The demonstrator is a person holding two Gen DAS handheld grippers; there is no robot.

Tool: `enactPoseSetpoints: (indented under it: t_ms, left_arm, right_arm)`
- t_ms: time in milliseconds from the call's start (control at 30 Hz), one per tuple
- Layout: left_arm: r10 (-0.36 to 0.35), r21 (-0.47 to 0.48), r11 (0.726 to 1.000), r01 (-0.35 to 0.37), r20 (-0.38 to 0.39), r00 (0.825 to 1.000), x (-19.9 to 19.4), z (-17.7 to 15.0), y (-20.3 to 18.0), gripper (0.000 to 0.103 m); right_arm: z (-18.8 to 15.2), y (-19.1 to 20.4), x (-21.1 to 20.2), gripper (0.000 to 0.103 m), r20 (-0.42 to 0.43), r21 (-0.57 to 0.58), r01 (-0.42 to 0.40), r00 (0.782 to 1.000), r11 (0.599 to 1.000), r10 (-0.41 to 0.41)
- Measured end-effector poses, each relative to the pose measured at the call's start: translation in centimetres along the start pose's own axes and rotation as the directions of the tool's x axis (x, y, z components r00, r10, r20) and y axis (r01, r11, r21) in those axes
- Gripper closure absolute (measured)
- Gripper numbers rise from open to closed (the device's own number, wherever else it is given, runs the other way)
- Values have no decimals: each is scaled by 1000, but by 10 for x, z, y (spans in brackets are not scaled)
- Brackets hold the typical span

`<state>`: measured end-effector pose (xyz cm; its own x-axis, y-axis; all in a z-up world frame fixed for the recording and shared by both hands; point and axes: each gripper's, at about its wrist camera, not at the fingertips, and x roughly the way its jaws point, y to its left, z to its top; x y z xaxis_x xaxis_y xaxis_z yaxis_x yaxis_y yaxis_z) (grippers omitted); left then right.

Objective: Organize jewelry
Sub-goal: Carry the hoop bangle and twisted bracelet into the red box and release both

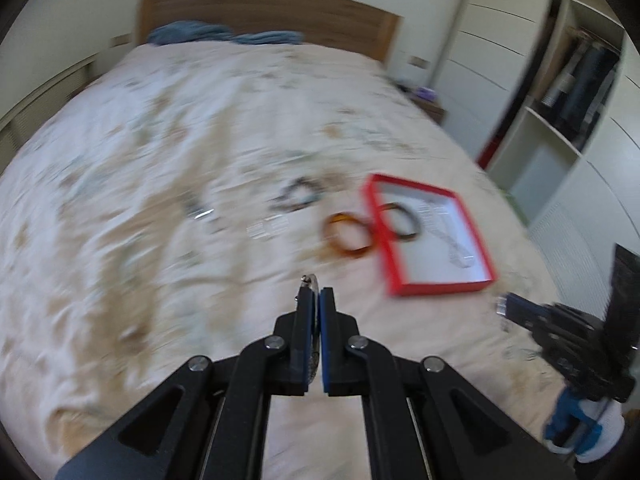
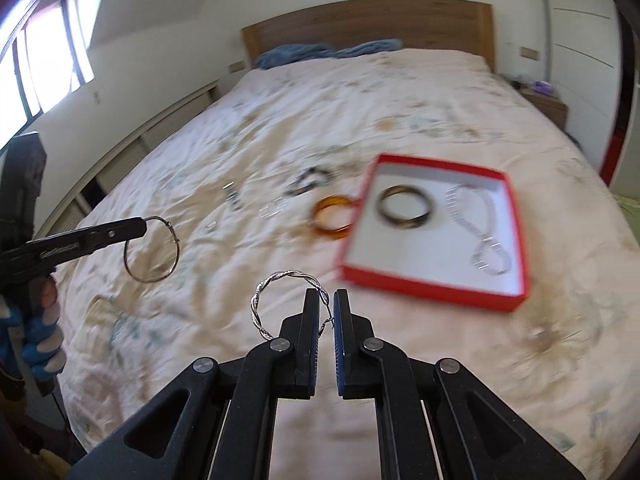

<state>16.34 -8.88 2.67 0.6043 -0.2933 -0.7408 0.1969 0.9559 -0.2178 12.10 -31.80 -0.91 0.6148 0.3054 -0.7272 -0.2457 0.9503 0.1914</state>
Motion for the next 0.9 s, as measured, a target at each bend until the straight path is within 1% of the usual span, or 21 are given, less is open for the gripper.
enactPoseSetpoints:
  t_ms: [100, 233, 333, 433, 500, 600, 733, 900]
  left_arm:
    - [-79, 62, 995, 80, -10, 997, 27, 24, -49, 100]
    - [-163, 104, 981, 166, -41, 986, 72, 48, -101, 100]
    - [-201, 117, 971, 208, -69, 977, 108, 58, -131, 100]
    - [-215, 112, 967, 228, -111, 970, 148, 60, -147, 100]
    - [-214, 102, 968, 229, -138, 967, 168, 56, -147, 100]
    - [-202, 73, 973, 218, -181, 963, 194, 46, -137, 100]
    - [-197, 53, 976, 210, -183, 963, 202, 44, -118, 100]
    - [-151, 59, 984, 168, -223, 963, 213, 39, -105, 99]
  right_arm:
    - [15, -36, 2, 96, 16, 32, 36, 999, 999, -37]
    - [29, -77, 19, 96, 13, 68, 67, 998, 995, -69]
    - [35, -99, 38, 96, -2, 81, 86, 996, 993, -86]
    - [37, -118, 53, 96, -17, 96, 98, 995, 991, -97]
    - [36, -129, 66, 96, -32, 103, 105, 994, 989, -102]
    - [33, -138, 82, 96, -58, 95, 108, 993, 990, -102]
    - [25, -140, 106, 96, -103, 71, 110, 989, 991, -102]
    - [18, -143, 125, 96, -160, 52, 118, 981, 992, -109]
